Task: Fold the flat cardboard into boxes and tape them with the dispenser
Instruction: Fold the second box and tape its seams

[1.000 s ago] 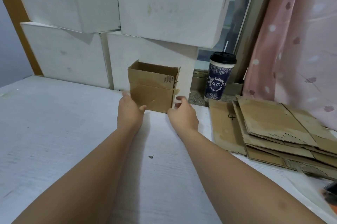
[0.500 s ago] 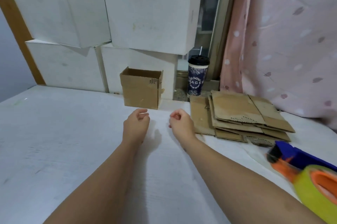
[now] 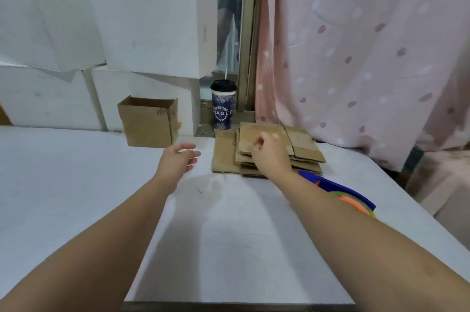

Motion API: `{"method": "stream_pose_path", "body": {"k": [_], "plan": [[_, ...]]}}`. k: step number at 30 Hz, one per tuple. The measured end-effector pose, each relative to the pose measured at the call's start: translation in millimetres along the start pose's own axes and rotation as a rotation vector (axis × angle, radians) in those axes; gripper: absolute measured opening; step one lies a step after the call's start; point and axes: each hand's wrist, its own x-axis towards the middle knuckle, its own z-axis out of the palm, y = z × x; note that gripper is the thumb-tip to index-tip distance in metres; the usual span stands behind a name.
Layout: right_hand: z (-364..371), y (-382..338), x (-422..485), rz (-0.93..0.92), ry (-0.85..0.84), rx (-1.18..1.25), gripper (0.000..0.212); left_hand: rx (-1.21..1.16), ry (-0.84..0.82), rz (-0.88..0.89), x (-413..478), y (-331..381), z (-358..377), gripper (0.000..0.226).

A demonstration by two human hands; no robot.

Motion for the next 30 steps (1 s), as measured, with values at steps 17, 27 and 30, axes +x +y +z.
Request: {"method": "stream_pose_path", "body": {"k": [17,27,30], "plan": [[-63,107,42,0.52,0.015,0.143,0.03,0.024,-0.14,-0.132,18,19,125,0.025],[-70,96,42,0.444,0.212,0.446,0.064,-0.18,0.063,-0.147,21,27,131,0.029],[-83,84,45,0.532,0.166,0.712,0.046,-0.203,-0.015,-0.088,17,40,108,0.036]]}}
